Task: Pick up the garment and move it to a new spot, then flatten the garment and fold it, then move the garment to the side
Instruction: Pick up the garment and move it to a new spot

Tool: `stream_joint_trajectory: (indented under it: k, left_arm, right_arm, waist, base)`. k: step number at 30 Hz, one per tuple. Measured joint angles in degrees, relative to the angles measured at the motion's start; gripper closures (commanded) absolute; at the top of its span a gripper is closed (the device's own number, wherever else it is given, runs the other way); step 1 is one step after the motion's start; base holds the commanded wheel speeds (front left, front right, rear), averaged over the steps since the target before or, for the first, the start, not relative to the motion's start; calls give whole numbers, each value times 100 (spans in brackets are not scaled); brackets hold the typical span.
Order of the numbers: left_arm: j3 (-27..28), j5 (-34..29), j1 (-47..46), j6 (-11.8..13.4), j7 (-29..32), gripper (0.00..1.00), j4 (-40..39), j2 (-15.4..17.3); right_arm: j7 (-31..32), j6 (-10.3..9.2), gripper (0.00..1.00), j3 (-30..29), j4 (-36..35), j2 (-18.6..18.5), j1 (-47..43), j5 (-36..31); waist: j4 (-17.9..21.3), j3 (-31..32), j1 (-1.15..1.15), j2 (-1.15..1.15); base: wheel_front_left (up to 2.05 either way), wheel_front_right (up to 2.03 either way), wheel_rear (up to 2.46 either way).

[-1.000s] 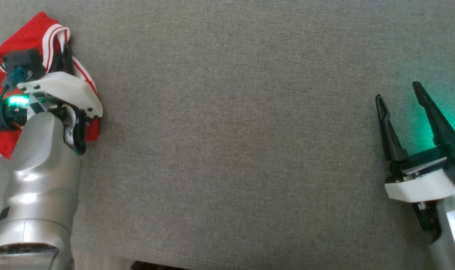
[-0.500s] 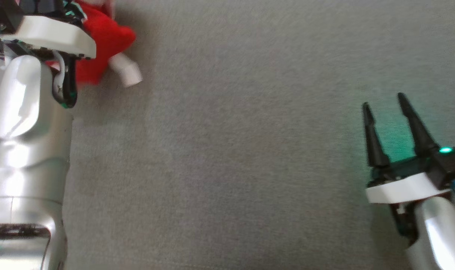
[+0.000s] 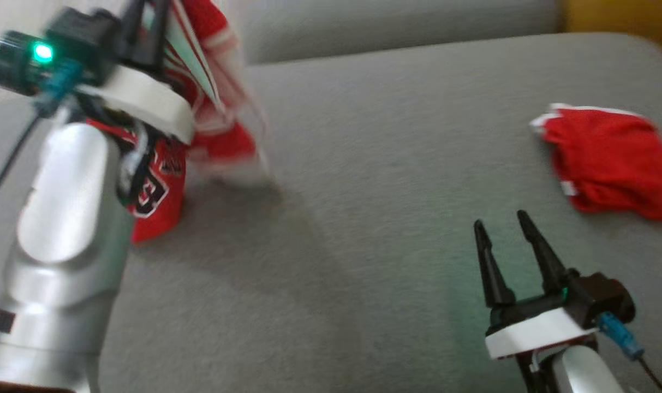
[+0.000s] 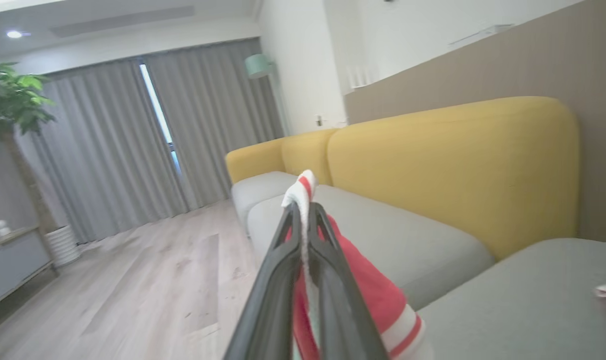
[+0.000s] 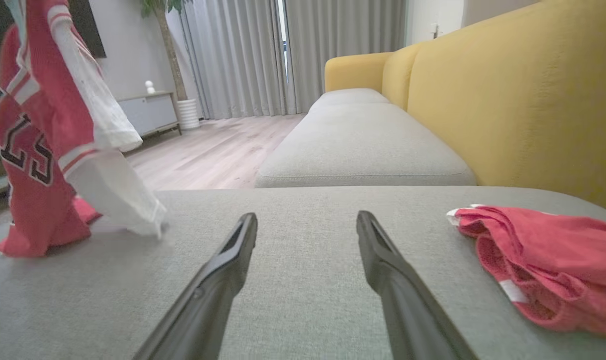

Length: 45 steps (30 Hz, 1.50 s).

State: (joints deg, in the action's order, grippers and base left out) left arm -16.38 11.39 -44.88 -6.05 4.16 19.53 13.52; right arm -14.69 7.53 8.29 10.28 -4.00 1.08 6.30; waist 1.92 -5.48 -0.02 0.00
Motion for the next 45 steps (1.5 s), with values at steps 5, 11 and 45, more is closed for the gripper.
stream_joint_trajectory:
  k: [5, 11, 45]
  left_arm:
    - [-479, 213, 85, -73, 283, 100, -355, -114]
    - [-1193, 770, 204, -153, 282, 100, -254, -283]
    - [-1287, 964, 2419, 892, -1861, 0, 624, -920]
  right_arm:
    - [0, 0, 0, 49, -1, 55, -59, 34]
    - [0, 1, 0, 54, -24, 74, -123, 41]
    - [0, 1, 0, -307, -75, 129, -277, 270]
  waist:
    - [725, 403, 1, 0]
    - [1287, 559, 1, 0]
    - [339, 276, 1, 0]
  base:
    - [0, 0, 0]
    - [0, 0, 0]
    - [0, 0, 0]
